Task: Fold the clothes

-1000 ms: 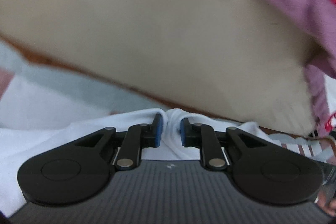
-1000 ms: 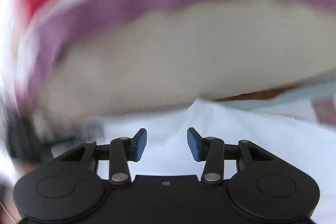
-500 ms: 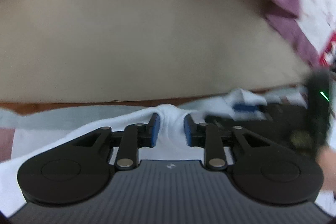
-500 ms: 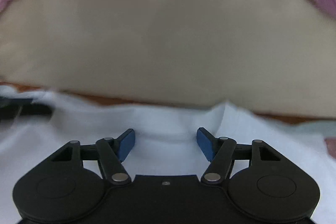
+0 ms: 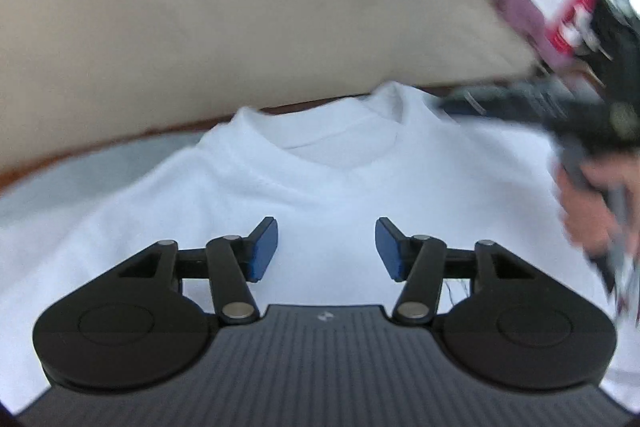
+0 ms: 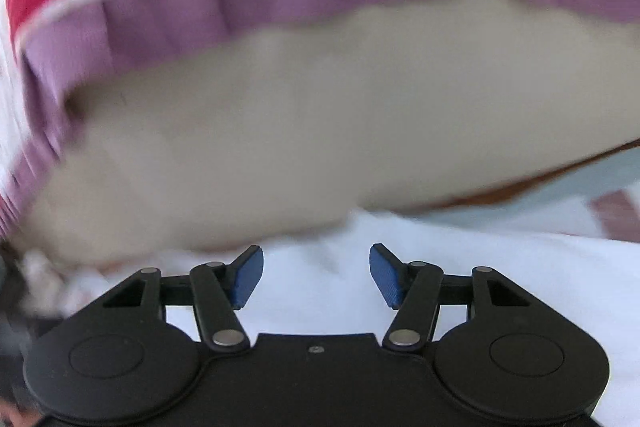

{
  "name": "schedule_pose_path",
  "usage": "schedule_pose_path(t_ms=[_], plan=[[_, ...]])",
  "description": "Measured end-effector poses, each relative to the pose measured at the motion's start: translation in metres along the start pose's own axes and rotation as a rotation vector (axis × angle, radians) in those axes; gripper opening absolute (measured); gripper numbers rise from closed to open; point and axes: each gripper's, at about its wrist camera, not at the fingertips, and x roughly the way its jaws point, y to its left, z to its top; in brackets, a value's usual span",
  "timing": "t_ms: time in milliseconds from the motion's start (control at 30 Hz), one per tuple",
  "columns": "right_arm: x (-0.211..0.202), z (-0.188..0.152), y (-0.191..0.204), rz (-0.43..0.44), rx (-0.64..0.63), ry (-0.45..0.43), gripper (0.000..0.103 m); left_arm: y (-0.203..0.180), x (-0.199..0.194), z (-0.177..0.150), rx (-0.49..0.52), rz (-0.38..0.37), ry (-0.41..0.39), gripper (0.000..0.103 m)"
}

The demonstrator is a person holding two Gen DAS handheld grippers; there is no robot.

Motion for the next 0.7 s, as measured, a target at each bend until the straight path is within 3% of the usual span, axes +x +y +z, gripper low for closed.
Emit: schedule_pose_path(t_ms=[67,133,167,300,500,600,700], plan=[[-0.014,-0.009,-0.011,-0.070,-0.013,0.048,0.064,0.002,0.009,0.002,-0.066,0.068,-0.044,0.039],[-0.036,-0.019,-0.025,-0.125,-0.016,0.066,0.064,0.009,0.015,0.007,-0.144,0.197,-0.070,0.038],[-0.048,-0.023,-0.032,-0.145,-0.018,0.076,0.064,0.008,0.015,0.007,-0.145,0.240,-0.079,0.034],[-0.104,-0.030,-0.063,-0.207,-0.006,0.130,0.064,-0.006,0.012,0.011,-0.108,0.372,-0.078,0.034],[-0.182,-0.038,-0.125,-0.228,0.140,0.141,0.068,-0.104,0.000,0.007,0.062,0.258,-0.065,0.035],[-0.176,-0.051,-0.162,-0.259,0.330,0.152,0.068,-0.153,-0.005,0.006,0.148,0.198,-0.059,0.035],[-0.177,-0.056,-0.217,-0.226,0.575,0.202,0.068,-0.214,0.006,-0.004,0.228,0.131,-0.034,0.035]])
